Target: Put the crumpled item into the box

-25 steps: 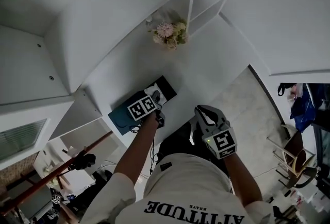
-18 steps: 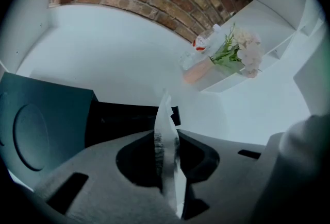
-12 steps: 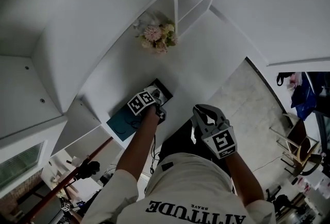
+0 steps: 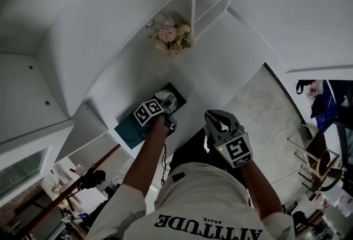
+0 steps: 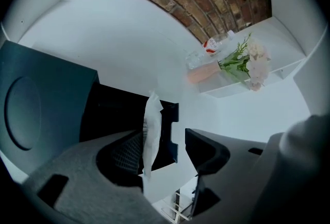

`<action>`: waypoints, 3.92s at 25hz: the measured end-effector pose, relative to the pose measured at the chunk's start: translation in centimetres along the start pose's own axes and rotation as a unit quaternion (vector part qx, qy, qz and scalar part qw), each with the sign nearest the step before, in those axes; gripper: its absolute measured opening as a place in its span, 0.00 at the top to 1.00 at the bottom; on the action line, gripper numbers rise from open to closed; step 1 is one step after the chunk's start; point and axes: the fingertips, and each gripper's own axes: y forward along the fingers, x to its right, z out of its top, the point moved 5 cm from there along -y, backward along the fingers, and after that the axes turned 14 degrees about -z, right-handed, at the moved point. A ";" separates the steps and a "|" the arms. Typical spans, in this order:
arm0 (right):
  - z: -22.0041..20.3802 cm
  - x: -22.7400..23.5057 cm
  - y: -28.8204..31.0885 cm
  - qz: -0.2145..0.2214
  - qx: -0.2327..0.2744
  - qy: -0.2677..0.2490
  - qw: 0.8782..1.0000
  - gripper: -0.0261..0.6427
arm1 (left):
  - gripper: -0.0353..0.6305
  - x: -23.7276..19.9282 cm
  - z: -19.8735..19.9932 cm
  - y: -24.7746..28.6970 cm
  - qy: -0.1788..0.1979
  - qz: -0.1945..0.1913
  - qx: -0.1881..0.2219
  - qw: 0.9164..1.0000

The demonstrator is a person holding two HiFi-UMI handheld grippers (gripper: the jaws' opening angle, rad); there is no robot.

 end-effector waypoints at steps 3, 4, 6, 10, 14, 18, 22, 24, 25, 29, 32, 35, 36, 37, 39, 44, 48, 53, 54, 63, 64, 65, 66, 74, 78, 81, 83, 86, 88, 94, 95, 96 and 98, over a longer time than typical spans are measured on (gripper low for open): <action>0.1 -0.4 0.0 0.005 0.002 -0.006 1.000 0.90 | 0.59 0.1 -0.4 -1.0 -0.004 -0.003 0.007 1.000; 0.2 -0.5 0.0 0.007 0.003 -0.008 1.000 0.91 | 0.59 0.2 -0.4 -1.3 -0.002 -0.003 0.010 1.000; 0.2 -0.7 -0.2 0.008 0.003 -0.011 1.000 0.90 | 0.59 0.2 -0.4 -2.0 0.004 0.002 0.018 1.000; 0.2 -1.1 -0.6 0.010 0.004 -0.017 1.000 0.91 | 0.59 0.9 -0.7 -3.2 0.010 -0.003 0.029 1.000; 0.2 -1.3 -1.0 0.011 0.007 -0.024 1.000 0.91 | 0.59 1.5 -1.2 -3.7 0.012 -0.024 0.028 0.999; 0.3 -1.6 -1.3 0.012 0.008 -0.030 0.999 0.90 | 0.59 2.3 -1.3 -5.0 0.029 -0.050 0.036 0.998; 0.4 -2.1 -1.8 0.014 0.011 -0.041 0.999 0.91 | 0.60 3.3 -1.3 -7.0 0.065 -0.076 0.046 0.994; 0.5 -2.4 -2.1 0.015 0.014 -0.047 0.999 0.91 | 0.63 3.7 -1.4 -8.2 0.081 -0.085 0.052 0.992; 0.6 -2.6 -2.2 0.016 0.016 -0.050 0.999 0.90 | 0.65 4.0 -1.5 -8.8 0.092 -0.089 0.055 0.990; 1.1 -3.2 -3.2 0.019 0.024 -0.059 0.998 0.90 | 0.73 5.0 -2.5 -11.4 0.128 -0.109 0.066 0.984; 1.4 -3.5 -3.8 0.026 0.031 -0.065 0.997 0.91 | 0.80 5.7 -3.3 -13.0 0.153 -0.121 0.076 0.978; 1.4 -3.3 -4.2 0.035 0.034 -0.075 0.996 0.91 | 0.85 6.2 -4.2 -14.4 0.169 -0.125 0.092 0.973; 1.4 -3.3 -4.4 0.040 0.035 -0.079 0.995 0.91 | 0.86 6.5 -4.5 -14.9 0.174 -0.126 0.099 0.972; 1.5 -3.3 -4.6 0.046 0.037 -0.083 0.995 0.91 | 0.87 6.8 -4.9 -15.3 0.181 -0.126 0.107 0.969; 1.5 -3.2 -4.9 0.060 0.041 -0.091 0.993 0.91 | 0.88 7.6 -5.6 -16.3 0.201 -0.124 0.124 0.964; 1.1 -2.8 -6.3 0.109 0.048 -0.099 0.988 0.91 | 0.90 9.7 -8.2 -18.7 0.249 -0.110 0.170 0.947; 0.8 -1.5 -7.8 0.141 0.047 -0.096 0.984 0.91 | 0.90 11.4 -10.8 -20.6 0.265 -0.096 0.211 0.936; 0.9 0.9 -10.0 0.173 0.060 -0.100 0.978 0.91 | 0.91 13.7 -14.4 -22.2 0.305 -0.069 0.258 0.914; 0.8 1.4 -10.6 0.178 0.063 -0.100 0.977 0.91 | 0.91 14.1 -15.1 -22.4 0.312 -0.064 0.265 0.910; -1.1 5.7 -15.6 0.209 0.078 -0.088 0.971 0.91 | 0.91 17.6 -22.4 -23.6 0.380 -0.008 0.305 0.873; -1.3 6.1 -16.1 0.214 0.079 -0.087 0.970 0.91 | 0.91 18.1 -23.2 -23.8 0.392 0.001 0.308 0.867; -1.5 6.4 -16.5 0.219 0.079 -0.086 0.969 0.91 | 0.91 18.5 -23.9 -24.0 0.403 0.008 0.311 0.861; -1.8 6.7 -17.0 0.224 0.080 -0.086 0.968 0.91 | 0.91 19.0 -24.7 -24.2 0.412 0.015 0.314 0.855; -2.9 7.2 -20.2 0.257 0.088 -0.102 0.957 0.91 | 0.91 20.9 -30.5 -26.2 0.441 0.048 0.338 0.830; -3.0 6.4 -21.5 0.264 0.096 -0.096 0.955 0.91 | 0.91 20.8 -32.9 -27.8 0.444 0.056 0.349 0.824; -3.3 5.5 -22.1 0.268 0.099 -0.097 0.954 0.91 | 0.91 20.4 -34.1 -29.2 0.441 0.057 0.365 0.818; -3.5 4.7 -22.4 0.268 0.101 -0.098 0.953 0.91 | 0.91 19.9 -34.7 -30.1 0.445 0.060 0.369 0.814; -3.6 3.2 -23.0 0.267 0.108 -0.102 0.952 0.91 | 0.91 19.3 -35.6 -31.3 0.447 0.058 0.356 0.819; -3.5 2.3 -23.6 0.262 0.112 -0.103 0.953 0.91 | 0.91 19.1 -36.0 -32.4 0.452 0.053 0.352 0.818; -2.8 -0.2 -25.3 0.236 0.128 -0.095 0.958 0.91 | 0.91 18.1 -35.8 -36.2 0.483 0.045 0.352 0.800; -2.7 -0.5 -25.5 0.232 0.132 -0.095 0.959 0.91 | 0.91 17.9 -35.6 -36.7 0.486 0.044 0.352 0.799; -2.6 -0.8 -25.6 0.229 0.134 -0.096 0.959 0.91 | 0.91 17.7 -35.5 -37.2 0.488 0.043 0.352 0.798; -2.5 -1.4 -25.8 0.225 0.136 -0.097 0.960 0.91 | 0.91 17.3 -35.3 -38.1 0.489 0.041 0.353 0.797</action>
